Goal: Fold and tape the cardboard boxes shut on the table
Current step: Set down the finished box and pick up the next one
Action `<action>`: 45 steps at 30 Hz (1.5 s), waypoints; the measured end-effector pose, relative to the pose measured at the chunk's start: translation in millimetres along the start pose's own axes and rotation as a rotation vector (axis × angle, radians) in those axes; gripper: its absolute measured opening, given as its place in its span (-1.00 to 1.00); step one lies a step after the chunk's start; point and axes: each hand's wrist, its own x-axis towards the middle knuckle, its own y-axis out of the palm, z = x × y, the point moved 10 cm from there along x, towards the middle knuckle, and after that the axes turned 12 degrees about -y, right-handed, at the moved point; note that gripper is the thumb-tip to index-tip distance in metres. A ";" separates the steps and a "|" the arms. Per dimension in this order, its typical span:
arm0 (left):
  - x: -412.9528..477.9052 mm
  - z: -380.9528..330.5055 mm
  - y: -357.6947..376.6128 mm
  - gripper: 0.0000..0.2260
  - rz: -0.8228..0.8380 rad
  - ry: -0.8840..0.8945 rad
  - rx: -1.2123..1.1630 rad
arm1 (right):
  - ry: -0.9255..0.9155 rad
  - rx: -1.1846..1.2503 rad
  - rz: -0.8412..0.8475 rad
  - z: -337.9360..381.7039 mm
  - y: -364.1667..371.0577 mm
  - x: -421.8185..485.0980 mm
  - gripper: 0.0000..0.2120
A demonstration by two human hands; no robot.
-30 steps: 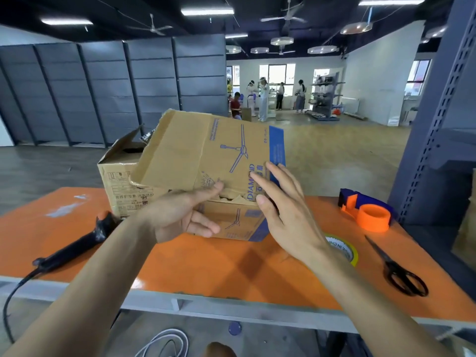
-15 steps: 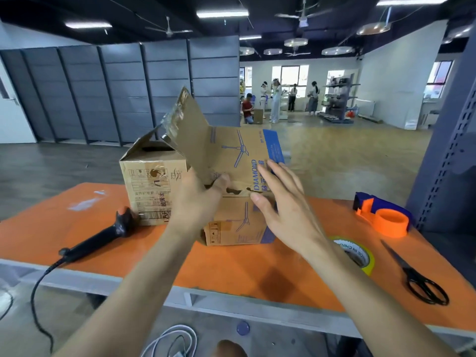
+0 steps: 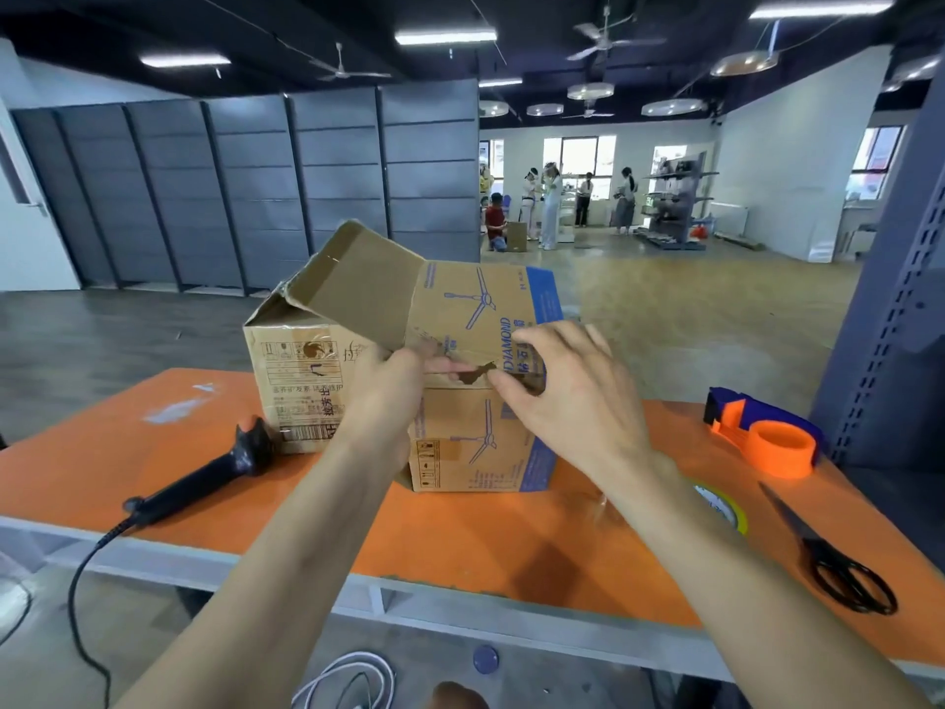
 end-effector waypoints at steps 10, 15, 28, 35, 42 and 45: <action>3.3 -2.5 17.3 -0.81 0.017 0.040 -0.009 | -0.369 -0.442 0.091 29.8 -15.5 10.0 -0.75; 6.5 -1.6 24.3 -0.80 0.018 0.032 -0.022 | -0.351 -0.387 0.168 18.4 -15.4 13.2 -0.76; 16.9 0.3 26.1 -0.84 0.041 0.031 -0.004 | -0.364 -0.336 0.106 0.1 -22.6 6.2 -0.69; 16.7 6.2 14.8 -0.78 0.017 0.026 0.024 | -0.413 -0.186 0.053 -3.2 -16.9 -5.1 -0.83; 15.8 6.4 20.3 -0.72 0.074 -0.010 0.026 | -0.373 -0.036 0.097 -12.2 -12.8 11.5 -0.74; 17.1 7.9 22.0 -0.82 0.087 -0.033 0.038 | -0.325 0.015 0.109 -16.8 -11.1 12.0 -0.75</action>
